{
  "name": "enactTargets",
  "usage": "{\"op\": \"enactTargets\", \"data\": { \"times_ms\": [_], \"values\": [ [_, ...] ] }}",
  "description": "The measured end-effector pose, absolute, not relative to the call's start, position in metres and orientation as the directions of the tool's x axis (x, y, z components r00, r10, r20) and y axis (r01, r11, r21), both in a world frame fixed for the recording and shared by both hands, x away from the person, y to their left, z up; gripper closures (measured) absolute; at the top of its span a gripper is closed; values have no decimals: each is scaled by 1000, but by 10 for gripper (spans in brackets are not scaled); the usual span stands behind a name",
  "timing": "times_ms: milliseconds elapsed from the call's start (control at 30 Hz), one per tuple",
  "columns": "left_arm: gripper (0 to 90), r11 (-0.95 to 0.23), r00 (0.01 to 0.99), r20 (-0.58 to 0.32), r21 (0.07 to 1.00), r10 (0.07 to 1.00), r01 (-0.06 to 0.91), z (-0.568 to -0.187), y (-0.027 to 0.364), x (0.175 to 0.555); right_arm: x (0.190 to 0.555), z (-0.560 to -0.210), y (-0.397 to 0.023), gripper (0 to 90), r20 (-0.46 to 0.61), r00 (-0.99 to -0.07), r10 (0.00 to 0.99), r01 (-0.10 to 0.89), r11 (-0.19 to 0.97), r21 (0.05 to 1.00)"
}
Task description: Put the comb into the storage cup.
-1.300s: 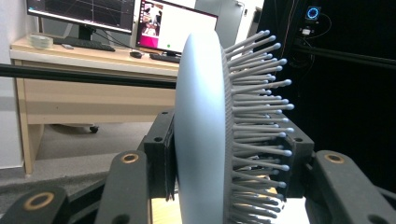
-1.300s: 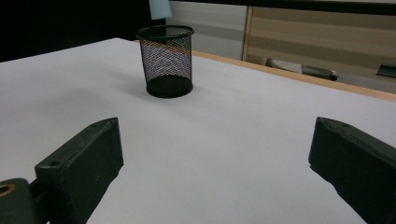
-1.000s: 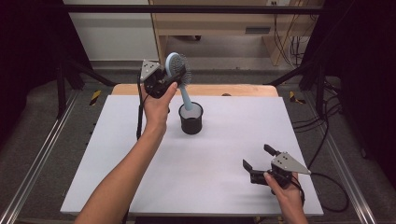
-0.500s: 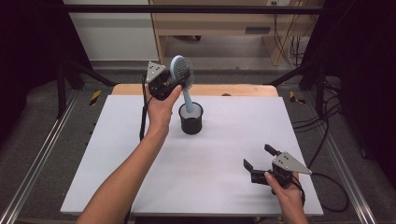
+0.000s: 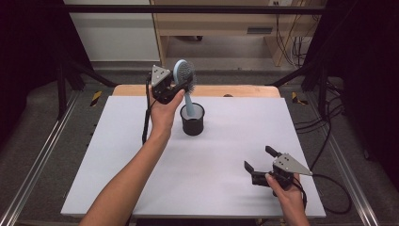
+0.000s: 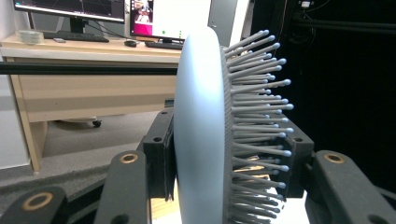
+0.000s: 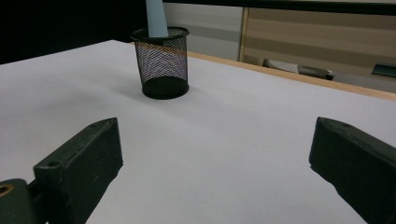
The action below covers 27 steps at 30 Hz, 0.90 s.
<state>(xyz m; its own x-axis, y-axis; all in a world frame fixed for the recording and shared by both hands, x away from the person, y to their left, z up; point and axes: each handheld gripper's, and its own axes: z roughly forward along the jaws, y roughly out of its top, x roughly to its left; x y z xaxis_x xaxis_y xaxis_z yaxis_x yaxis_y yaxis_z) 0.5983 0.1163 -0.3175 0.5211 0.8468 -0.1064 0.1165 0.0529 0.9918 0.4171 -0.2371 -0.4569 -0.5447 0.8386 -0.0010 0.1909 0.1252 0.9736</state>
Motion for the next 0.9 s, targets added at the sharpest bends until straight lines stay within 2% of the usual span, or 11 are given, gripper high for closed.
{"op": "enactTargets", "data": {
  "times_ms": [900],
  "values": [
    [498,52,517,-114,990,848,133,-331,114,600,416,-457,-236,28,0,-550,835,192,127,973]
  ]
}}
